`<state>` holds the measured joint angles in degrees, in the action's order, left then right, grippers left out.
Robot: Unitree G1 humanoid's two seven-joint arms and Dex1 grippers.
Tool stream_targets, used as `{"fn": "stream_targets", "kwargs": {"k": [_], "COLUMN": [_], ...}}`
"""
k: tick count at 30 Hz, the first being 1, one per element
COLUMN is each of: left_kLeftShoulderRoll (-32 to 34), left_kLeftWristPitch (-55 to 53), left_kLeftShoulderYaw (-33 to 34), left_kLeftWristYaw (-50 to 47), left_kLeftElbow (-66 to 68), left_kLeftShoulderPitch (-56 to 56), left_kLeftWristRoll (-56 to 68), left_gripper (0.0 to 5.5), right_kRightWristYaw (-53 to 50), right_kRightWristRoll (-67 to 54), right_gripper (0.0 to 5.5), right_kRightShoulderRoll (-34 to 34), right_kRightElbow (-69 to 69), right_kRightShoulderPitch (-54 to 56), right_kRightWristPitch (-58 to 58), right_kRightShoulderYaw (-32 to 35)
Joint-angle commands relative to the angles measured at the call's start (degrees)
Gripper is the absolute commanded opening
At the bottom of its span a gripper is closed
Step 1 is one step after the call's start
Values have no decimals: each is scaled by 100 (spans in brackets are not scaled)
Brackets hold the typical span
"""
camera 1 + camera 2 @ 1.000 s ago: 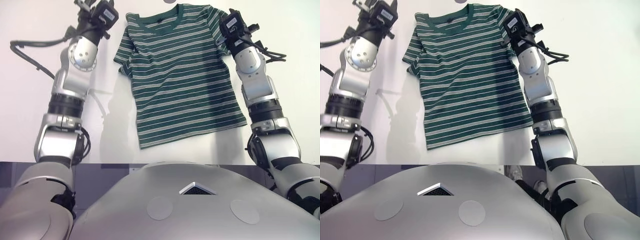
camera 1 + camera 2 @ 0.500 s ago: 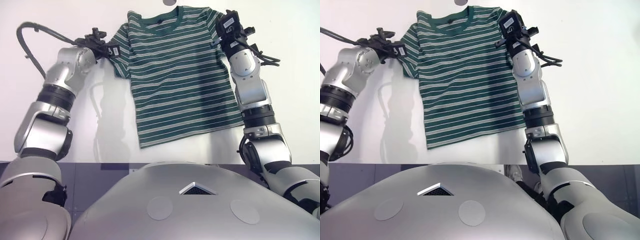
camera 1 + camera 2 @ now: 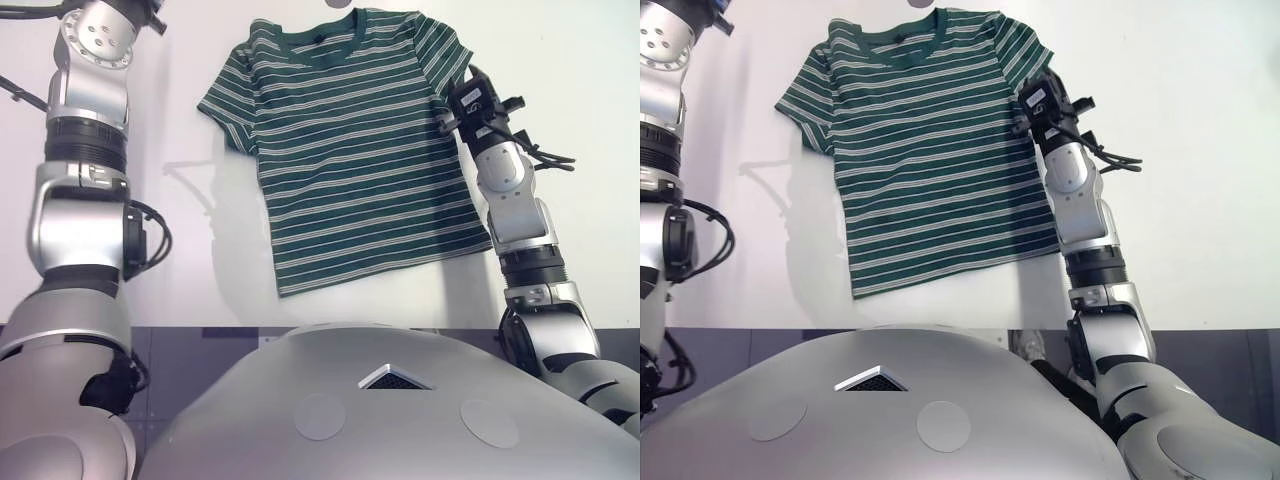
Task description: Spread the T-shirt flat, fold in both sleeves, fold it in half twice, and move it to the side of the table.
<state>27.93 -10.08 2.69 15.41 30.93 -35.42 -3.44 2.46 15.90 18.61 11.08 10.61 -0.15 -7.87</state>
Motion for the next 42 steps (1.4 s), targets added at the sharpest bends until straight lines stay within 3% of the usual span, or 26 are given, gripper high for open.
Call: {"fn": "stream_targets", "kwargs": {"k": [1,5,8,14,24,32,39,42], "left_kLeftShoulderRoll": [-681,-1288,-1675,-1903,-2054,-2106,-2198,-2177], "left_kLeftWristPitch": [-2437,-3513,-4048,-3573,-2443,-1598,-1530,-1432], "left_kLeftShoulderYaw": [1091,1141,1410,1393,868,1015,1568,1398], "left_kLeftWristYaw": [-225,-528,-678,-1080,-1146,-1471,-1834,-1814], "left_kLeftElbow": [-2591,-3658,-3648,-2519,-1647,-1269,-1137,-1426], "left_kLeftShoulderPitch": [2111,2707,2594,2462,2426,2343,1942,1947], "left_kLeftWristRoll": [1218,1624,2040,1835,1475,1341,1728,1614], "left_gripper": [284,346,346,346,175,14,2,2], "right_kRightWristYaw": [-252,-334,-350,-375,-431,-429,-453,-479], "right_kRightWristRoll": [-25,-5,8,23,26,44,61,77], "right_gripper": [140,140,140,140,140,140,140,140], "right_kRightShoulderRoll": [-59,-181,-231,-349,-496,-565,-574,-569], "right_kRightElbow": [-430,-545,-581,-578,-518,-420,-312,-260], "right_kRightShoulderPitch": [-114,-210,-142,-76,9,103,173,207], "right_kRightWristPitch": [-111,-91,-76,-49,-10,-65,-146,-190], "right_kRightShoulderYaw": [272,294,334,342,368,325,320,318]}}
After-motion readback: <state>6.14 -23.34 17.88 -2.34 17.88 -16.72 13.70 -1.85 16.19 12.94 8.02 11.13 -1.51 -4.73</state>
